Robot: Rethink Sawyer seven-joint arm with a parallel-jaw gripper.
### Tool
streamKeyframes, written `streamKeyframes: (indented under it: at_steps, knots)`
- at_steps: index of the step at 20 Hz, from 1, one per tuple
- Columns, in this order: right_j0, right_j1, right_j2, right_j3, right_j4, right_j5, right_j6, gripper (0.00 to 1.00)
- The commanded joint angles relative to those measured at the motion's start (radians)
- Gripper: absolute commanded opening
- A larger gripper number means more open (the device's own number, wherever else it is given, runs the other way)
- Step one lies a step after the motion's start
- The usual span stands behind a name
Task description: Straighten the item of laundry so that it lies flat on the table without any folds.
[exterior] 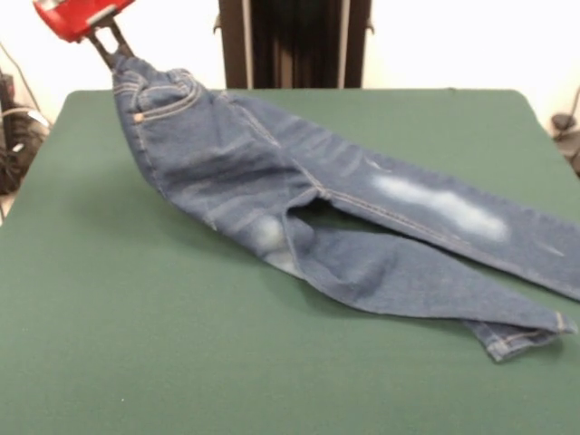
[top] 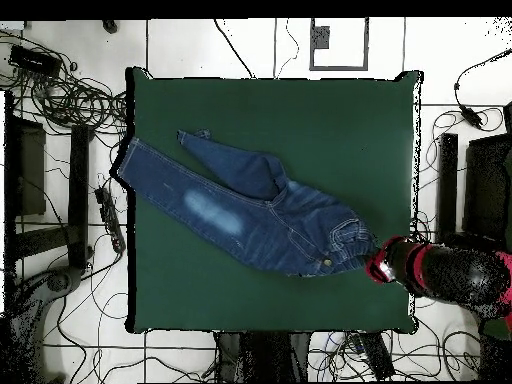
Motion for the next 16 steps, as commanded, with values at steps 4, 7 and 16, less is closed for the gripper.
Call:
streamKeyframes:
  at_steps: [4,7,16]
  knots:
    - [0.020,0.007,0.017,-0.186,-0.070,0.216,-0.475,0.00]
    - [0.017,0.010,0.014,-0.204,-0.076,0.231,-0.508,0.00]
    - [0.014,0.041,-0.014,-0.290,-0.094,0.282,-0.639,0.00]
